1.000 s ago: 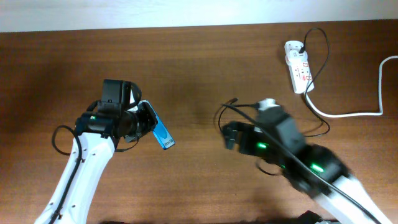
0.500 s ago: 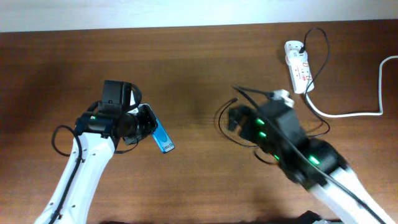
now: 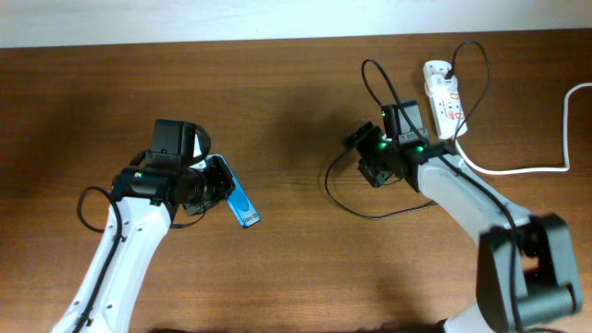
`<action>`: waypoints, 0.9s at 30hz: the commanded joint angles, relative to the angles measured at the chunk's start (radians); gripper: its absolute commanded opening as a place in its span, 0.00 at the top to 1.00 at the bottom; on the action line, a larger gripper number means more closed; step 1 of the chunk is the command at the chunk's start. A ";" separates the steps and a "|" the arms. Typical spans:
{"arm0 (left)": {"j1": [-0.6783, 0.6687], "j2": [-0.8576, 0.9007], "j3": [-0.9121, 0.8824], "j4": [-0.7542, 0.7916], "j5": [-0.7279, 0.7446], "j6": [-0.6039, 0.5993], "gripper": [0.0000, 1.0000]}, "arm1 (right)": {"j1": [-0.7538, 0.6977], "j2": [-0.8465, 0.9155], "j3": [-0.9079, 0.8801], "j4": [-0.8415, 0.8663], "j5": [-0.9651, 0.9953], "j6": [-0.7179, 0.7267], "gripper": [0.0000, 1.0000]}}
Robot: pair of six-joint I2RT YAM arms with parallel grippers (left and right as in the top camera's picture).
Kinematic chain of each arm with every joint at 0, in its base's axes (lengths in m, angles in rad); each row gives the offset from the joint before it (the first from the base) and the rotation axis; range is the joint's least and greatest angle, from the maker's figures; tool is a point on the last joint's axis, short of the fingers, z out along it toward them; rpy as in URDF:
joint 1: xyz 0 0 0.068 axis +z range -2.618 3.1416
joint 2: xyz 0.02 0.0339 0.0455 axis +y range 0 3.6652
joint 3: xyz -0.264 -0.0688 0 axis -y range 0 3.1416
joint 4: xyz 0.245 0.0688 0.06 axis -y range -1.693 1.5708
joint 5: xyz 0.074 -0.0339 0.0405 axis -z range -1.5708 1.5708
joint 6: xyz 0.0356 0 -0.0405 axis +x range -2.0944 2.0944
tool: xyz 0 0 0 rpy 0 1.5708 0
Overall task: Plug charger to phone and switch on socket
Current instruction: 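Move the right gripper to the black cable and grasp its plug end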
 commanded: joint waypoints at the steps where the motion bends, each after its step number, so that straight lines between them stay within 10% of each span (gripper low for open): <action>1: 0.004 -0.006 0.012 0.003 0.015 0.015 1.00 | -0.008 0.085 0.003 0.056 -0.087 -0.010 0.25; 27: 0.004 -0.006 0.012 -0.002 0.026 0.015 1.00 | -0.008 0.367 -0.014 0.228 0.072 0.049 0.77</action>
